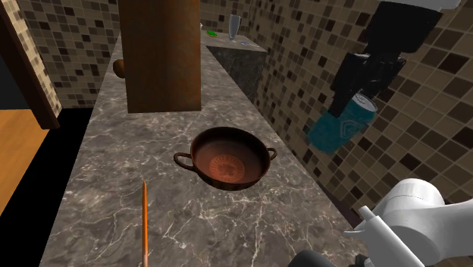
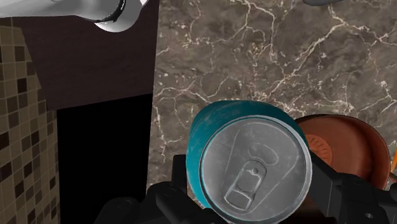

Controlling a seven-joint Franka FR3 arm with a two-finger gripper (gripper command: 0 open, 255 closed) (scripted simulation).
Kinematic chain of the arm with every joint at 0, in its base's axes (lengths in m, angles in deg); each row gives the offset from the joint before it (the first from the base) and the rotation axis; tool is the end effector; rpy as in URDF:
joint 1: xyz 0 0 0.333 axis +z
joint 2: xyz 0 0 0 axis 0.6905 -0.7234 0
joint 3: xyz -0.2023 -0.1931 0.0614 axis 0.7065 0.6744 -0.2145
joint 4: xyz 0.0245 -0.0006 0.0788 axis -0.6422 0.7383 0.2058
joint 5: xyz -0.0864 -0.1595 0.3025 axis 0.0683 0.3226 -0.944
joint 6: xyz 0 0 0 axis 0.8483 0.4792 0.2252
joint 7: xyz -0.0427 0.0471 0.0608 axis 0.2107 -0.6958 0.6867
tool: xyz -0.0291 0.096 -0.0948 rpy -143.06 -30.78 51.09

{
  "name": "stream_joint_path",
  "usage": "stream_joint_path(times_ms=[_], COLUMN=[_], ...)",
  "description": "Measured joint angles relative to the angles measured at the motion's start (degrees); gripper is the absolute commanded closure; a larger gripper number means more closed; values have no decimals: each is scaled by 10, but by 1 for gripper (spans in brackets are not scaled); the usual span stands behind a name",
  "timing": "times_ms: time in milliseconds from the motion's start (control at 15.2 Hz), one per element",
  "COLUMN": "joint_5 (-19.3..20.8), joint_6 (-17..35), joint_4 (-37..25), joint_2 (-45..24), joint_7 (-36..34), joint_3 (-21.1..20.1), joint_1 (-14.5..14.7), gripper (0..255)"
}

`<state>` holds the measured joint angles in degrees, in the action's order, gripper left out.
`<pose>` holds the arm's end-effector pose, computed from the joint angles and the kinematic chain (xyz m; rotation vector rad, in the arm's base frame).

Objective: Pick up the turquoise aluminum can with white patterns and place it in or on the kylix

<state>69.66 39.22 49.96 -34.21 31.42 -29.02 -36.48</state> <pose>0.2025 0.1762 0.6484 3.1290 -0.2235 -0.0028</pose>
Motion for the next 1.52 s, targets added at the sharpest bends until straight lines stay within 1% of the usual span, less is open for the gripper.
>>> stream_joint_path(times_ms=[264, 462, 594, 792, 858, 924, 990, 1122, 1518], joint_5=[0, 6, 14, 40, 52, 71, 83, 85, 70], joint_6=[10, 23, 23, 21, 19, 10, 13, 26, 76], joint_4=[-68, -126, -176, -258, -288, -331, -349, -340, -265], joint_2=[-75, -143, -191, -275, -305, -345, -368, -374, -343], joint_7=[-26, -53, -76, -111, -128, -147, -158, -160, -145], joint_3=[-33, -66, -91, -131, -147, -167, -177, -179, -168], joint_1=[-13, -24, -29, -37, -36, -33, -30, -30, -33], gripper=[255, 255, 255, 255, 255, 255, 255, 255, 255])
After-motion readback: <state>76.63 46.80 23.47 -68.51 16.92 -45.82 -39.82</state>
